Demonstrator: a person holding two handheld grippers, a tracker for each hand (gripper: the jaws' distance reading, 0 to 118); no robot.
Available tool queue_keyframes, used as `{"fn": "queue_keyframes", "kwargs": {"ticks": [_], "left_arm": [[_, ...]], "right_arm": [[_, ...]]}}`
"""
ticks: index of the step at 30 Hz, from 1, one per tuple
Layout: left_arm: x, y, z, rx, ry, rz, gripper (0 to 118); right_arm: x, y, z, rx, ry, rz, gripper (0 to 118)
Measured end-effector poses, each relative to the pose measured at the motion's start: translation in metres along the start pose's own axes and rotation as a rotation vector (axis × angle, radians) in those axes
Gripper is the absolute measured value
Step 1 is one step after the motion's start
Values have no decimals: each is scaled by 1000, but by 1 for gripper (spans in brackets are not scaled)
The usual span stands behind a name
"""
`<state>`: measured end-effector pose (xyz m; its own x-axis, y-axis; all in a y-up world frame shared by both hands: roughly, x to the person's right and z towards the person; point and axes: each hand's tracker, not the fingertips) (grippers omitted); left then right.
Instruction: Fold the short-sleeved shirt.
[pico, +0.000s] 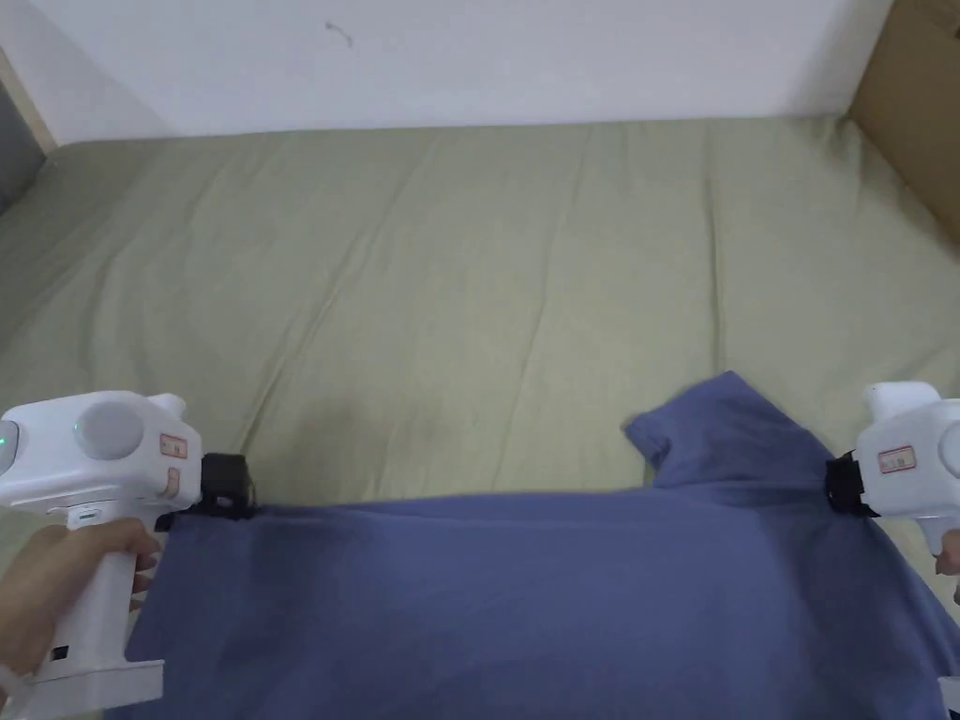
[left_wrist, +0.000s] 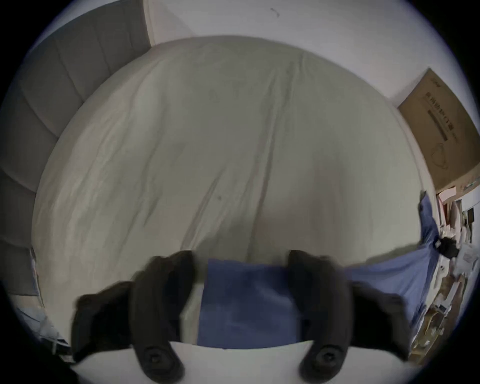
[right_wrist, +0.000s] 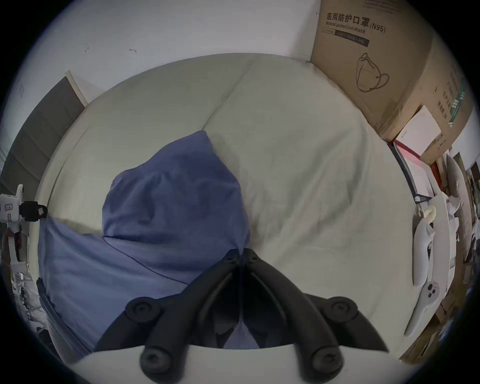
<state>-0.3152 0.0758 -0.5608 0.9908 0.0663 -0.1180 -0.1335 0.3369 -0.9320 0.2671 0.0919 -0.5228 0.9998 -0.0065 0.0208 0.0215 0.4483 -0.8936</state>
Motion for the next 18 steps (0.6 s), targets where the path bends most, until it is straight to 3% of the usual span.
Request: {"fn": "queue_keyframes", "kwargs": {"ticks": [1,2,4,10,18], "left_arm": [[1,-5,-3,-16,14,4,60],[2,-8,1,45,-2,-19,50],[1,-8,7,41,17,-6,1],[6,-13,45,68,-21,-58,2],[5,-64,138,212,-36,-139,2]], "right_arm": [[-1,0,-1,-3,-5,6,0],[-1,2,-1,-4,-3,6,0],[-1,2,1,-2,-1,-3,0],[4,0,33,31,19,-41,0],[20,-45,124,131,42,-68,0]]}}
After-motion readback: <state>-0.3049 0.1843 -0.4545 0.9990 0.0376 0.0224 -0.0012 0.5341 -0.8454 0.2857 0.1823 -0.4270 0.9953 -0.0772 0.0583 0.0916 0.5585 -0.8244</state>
